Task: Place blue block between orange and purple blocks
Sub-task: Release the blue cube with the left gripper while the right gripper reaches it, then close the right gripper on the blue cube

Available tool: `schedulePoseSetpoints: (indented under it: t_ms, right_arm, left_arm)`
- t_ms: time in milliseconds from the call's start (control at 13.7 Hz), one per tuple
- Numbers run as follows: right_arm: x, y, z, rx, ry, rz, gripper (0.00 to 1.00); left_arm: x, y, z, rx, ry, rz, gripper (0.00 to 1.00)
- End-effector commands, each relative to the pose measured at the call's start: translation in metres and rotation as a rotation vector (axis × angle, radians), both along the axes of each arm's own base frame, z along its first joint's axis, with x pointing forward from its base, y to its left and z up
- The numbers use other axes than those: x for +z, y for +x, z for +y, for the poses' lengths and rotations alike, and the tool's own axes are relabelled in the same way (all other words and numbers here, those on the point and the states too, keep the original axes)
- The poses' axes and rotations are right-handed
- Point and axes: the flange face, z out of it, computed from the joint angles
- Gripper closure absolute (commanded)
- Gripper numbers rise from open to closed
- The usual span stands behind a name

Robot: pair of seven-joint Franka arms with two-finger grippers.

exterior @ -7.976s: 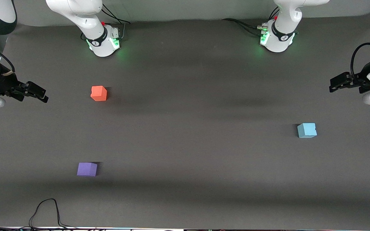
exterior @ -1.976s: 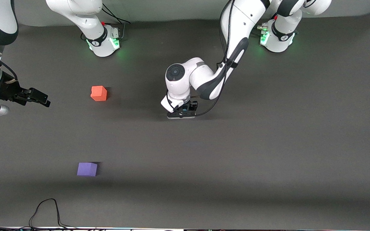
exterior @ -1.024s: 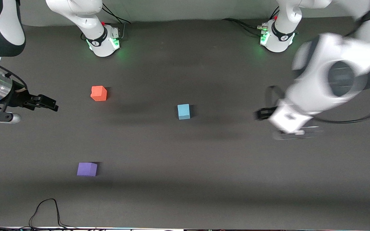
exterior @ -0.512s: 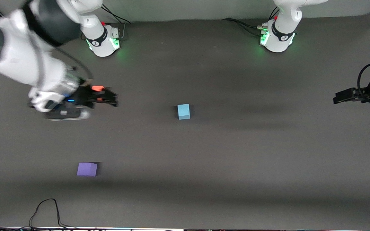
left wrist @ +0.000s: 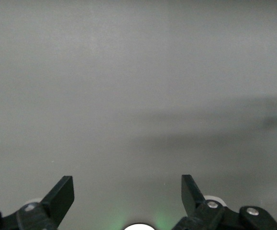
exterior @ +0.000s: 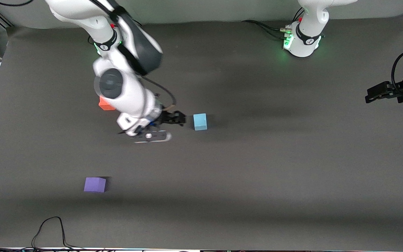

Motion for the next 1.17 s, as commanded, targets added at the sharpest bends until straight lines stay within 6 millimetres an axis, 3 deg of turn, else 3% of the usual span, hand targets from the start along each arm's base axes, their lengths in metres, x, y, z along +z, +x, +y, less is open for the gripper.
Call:
schedulePoseSetpoints:
  t_ms: [0, 146, 293, 439, 659, 1098]
  right_arm:
    - [-0.055, -0.039, 0.065, -0.008, -0.092, -0.059, 0.00]
    - [-0.102, -0.055, 0.079, 0.026, -0.102, -0.095, 0.00]
    - [-0.140, -0.065, 0.073, 0.028, -0.090, -0.107, 0.00]
    - [-0.167, -0.077, 0.065, 0.029, -0.087, -0.109, 0.00]
    - [-0.183, -0.090, 0.066, 0.040, -0.094, -0.097, 0.00]
    - [-0.194, -0.089, 0.067, 0.028, -0.080, -0.101, 0.00]
  left_arm:
    - [0.004, -0.009, -0.010, -0.027, 0.017, 0.001, 0.00]
    - [0.004, -0.010, -0.012, -0.030, 0.019, 0.009, 0.00]
    - [0.006, -0.011, -0.010, -0.027, 0.017, 0.007, 0.00]
    - [0.007, -0.012, -0.010, -0.027, 0.017, 0.004, 0.00]
    - [0.007, -0.012, -0.011, -0.029, 0.017, 0.004, 0.00]
    - [0.005, -0.011, -0.012, -0.030, 0.017, 0.000, 0.00]
